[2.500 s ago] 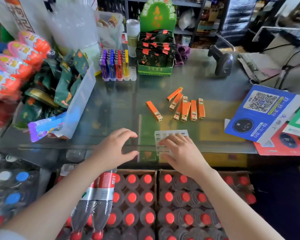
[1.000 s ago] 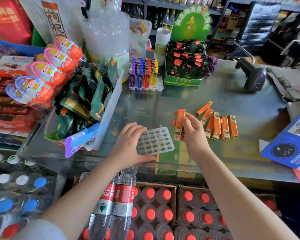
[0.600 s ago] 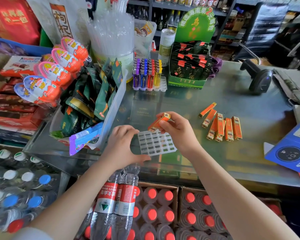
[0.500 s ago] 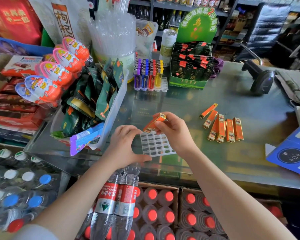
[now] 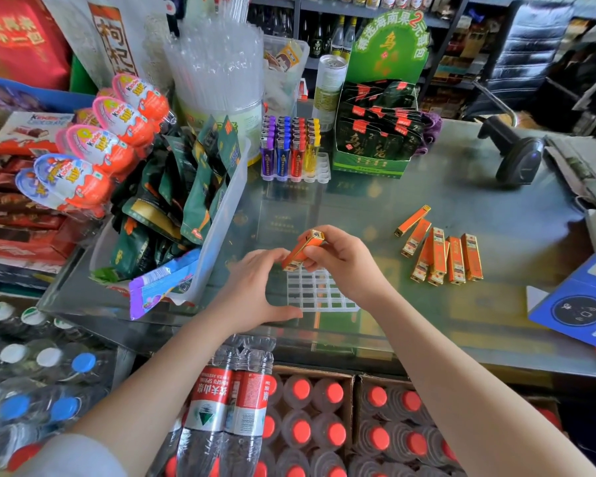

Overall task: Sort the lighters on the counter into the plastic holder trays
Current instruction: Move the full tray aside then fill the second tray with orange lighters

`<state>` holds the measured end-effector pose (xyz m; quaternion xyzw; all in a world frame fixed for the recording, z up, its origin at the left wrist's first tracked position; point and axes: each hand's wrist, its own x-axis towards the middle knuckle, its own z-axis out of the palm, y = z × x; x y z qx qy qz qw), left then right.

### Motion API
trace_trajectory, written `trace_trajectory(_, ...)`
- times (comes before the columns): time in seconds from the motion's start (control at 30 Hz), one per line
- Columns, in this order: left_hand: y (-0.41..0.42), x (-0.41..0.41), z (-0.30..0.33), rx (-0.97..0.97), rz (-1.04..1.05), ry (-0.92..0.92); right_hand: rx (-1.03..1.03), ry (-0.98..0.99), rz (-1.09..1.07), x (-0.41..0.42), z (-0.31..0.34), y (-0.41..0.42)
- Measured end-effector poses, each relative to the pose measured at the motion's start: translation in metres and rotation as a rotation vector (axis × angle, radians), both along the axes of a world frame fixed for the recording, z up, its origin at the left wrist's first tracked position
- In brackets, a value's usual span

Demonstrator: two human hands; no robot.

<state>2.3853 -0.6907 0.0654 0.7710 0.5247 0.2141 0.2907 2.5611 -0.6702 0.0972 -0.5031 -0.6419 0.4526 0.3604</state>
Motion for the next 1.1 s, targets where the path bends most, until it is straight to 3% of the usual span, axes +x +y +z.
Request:
trace_trajectory(0.4, 0.002, 0.002, 0.008, -0.055, -0.001, 0.001, 0.298, -0.502, 0.152, -0.008, 0.009, 0.01)
trace_trajectory(0.7, 0.004, 0.009, 0.01, -0.082, -0.002, -0.003, 0.356, -0.455, -0.068, 0.006, -0.01, -0.002)
trace_trajectory(0.83, 0.007, 0.024, 0.009, -0.084, 0.003, -0.021, 0.32, -0.46, -0.361, 0.046, -0.011, -0.003)
trace_trajectory(0.93, 0.011, 0.034, 0.009, -0.084, -0.007, -0.016, 0.248, -0.706, -0.5, 0.081, -0.014, 0.005)
trace_trajectory(1.1, 0.017, 0.044, 0.008, -0.105, -0.011, 0.001, 0.148, -1.008, -0.474, 0.111, -0.008, 0.023)
